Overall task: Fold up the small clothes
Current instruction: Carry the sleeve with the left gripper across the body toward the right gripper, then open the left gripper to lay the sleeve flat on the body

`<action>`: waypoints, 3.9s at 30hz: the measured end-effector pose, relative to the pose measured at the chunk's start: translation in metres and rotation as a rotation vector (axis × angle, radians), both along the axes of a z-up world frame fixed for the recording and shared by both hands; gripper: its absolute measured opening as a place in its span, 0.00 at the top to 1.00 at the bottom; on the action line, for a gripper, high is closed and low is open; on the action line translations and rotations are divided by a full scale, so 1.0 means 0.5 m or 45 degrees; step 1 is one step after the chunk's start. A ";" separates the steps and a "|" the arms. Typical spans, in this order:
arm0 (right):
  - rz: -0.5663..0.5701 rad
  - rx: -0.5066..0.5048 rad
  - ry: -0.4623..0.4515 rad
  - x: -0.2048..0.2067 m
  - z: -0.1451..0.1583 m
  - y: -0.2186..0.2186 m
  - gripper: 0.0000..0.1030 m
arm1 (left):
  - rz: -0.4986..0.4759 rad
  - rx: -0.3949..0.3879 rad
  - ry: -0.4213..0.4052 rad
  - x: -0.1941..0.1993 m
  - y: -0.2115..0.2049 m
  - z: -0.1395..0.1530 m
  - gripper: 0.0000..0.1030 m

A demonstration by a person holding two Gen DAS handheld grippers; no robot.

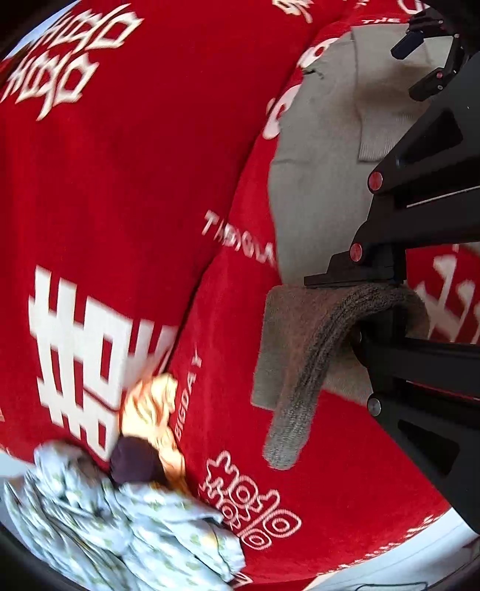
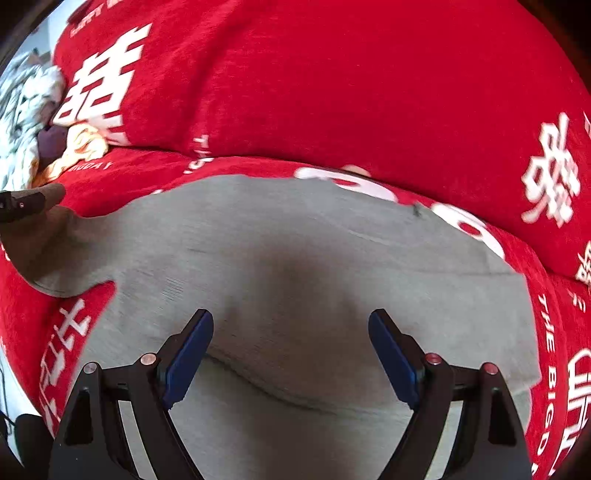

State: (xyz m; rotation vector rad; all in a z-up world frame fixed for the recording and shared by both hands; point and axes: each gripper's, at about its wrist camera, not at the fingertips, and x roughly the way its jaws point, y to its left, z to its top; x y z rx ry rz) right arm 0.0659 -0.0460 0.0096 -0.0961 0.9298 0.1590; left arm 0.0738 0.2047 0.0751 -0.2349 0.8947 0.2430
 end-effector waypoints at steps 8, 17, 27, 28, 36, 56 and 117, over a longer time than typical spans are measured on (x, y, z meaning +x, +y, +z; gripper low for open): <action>-0.101 -0.002 -0.002 -0.039 -0.027 -0.123 0.14 | -0.093 0.006 0.045 0.029 -0.149 -0.003 0.94; -0.186 0.037 0.008 -0.058 -0.029 -0.213 0.14 | -0.195 0.052 0.079 0.050 -0.289 -0.001 0.94; -0.215 0.045 -0.024 -0.069 -0.012 -0.270 0.14 | -0.329 0.118 0.100 0.043 -0.431 -0.007 0.94; -0.221 0.050 -0.026 -0.069 -0.011 -0.279 0.14 | -0.339 0.122 0.101 0.042 -0.442 -0.007 0.94; -0.246 0.065 0.039 -0.064 -0.010 -0.339 0.14 | -0.445 0.152 0.092 0.028 -0.542 0.009 0.94; -0.335 0.149 0.018 -0.067 0.000 -0.454 0.14 | -0.599 0.161 0.189 0.029 -0.722 -0.043 0.94; -0.108 0.330 -0.015 -0.064 -0.013 -0.372 0.14 | -0.840 -0.364 0.194 0.010 -0.528 -0.062 0.35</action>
